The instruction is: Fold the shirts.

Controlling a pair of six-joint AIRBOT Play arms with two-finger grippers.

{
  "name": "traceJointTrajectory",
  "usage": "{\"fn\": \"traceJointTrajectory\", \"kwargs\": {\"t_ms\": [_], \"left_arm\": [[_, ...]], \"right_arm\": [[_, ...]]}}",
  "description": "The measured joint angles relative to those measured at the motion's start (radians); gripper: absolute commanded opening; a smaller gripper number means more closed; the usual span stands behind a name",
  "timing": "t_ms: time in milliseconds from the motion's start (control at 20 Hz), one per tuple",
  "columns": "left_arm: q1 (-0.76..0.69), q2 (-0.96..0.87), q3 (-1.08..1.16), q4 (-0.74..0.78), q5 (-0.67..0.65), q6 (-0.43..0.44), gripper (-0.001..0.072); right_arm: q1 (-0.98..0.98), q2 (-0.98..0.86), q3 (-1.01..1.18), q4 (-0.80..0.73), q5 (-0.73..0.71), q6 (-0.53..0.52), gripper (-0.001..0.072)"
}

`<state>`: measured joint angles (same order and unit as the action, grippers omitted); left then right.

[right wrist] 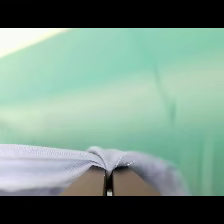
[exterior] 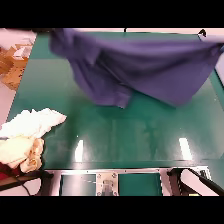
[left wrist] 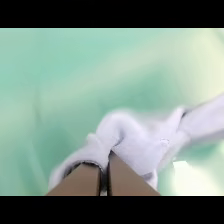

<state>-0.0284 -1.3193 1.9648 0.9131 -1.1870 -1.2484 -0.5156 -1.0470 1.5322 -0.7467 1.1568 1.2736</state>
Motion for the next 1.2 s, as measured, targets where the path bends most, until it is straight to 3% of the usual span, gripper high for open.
{"fn": "traceJointTrajectory", "kwargs": {"t_ms": [300, 600, 950, 1200], "left_arm": [[0.0, 0.255, 0.127, -0.032, 0.116, 0.002, 0.0029], [0.0, 0.359, 0.113, -0.033, 0.139, 0.001, 0.0029], [0.0, 0.293, -0.199, -0.031, 0.161, -0.002, 0.0029], [-0.005, 0.058, -0.44, -0.095, 0.277, 0.048, 0.0029]], "right_arm": [[0.0, 0.154, 0.298, 0.006, -0.053, 0.065, 0.0014], [0.0, 0.236, 0.341, -0.05, -0.099, 0.087, 0.0015], [0.0, 0.213, -0.031, -0.089, -0.098, 0.101, 0.0015], [0.027, 0.051, -0.392, -0.048, -0.225, 0.037, 0.0015]]}}
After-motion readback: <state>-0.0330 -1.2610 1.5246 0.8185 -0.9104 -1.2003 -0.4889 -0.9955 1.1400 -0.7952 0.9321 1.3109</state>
